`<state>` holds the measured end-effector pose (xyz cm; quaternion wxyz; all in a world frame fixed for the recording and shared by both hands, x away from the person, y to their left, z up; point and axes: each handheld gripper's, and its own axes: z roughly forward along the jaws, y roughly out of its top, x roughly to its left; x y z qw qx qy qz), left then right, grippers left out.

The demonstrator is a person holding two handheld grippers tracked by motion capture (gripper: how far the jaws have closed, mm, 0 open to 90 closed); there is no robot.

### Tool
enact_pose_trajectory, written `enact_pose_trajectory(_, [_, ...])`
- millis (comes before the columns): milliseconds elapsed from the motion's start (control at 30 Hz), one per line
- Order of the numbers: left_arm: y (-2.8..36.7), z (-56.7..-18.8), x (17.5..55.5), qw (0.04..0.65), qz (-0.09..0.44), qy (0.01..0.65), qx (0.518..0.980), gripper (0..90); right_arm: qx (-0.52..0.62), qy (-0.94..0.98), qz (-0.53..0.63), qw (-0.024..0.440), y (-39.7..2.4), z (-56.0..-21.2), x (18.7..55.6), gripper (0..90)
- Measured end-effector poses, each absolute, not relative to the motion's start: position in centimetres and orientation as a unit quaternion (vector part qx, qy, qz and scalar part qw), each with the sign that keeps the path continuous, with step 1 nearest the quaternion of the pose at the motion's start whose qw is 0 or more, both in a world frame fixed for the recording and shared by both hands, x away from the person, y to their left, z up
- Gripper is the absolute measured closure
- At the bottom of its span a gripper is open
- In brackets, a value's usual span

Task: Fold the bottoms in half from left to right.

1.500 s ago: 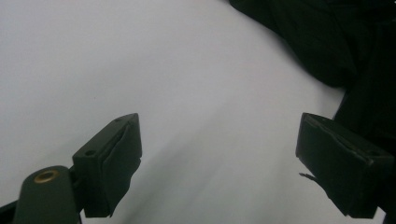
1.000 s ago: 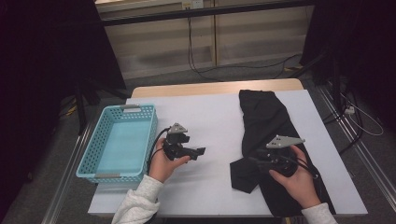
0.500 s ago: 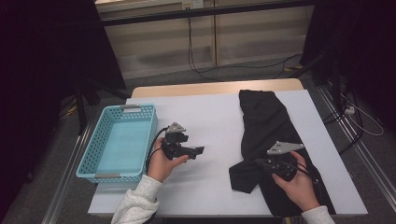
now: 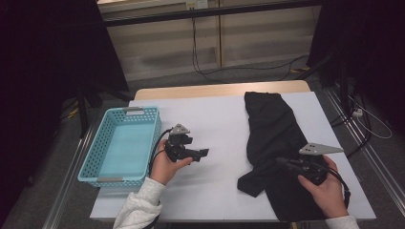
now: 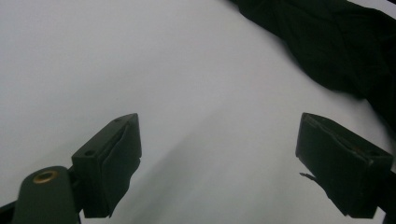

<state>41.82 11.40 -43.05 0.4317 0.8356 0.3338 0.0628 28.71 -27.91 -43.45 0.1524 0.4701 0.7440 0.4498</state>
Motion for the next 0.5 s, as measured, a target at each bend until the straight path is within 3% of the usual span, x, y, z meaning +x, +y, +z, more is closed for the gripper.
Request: enact_pose_trajectory(500, [9.8, -42.7, 42.2, 0.434, 0.057, 0.314, 0.843, 14.3, 0.498, 0.726, 0.444, 0.165, -31.6, -43.3, 25.4, 90.0])
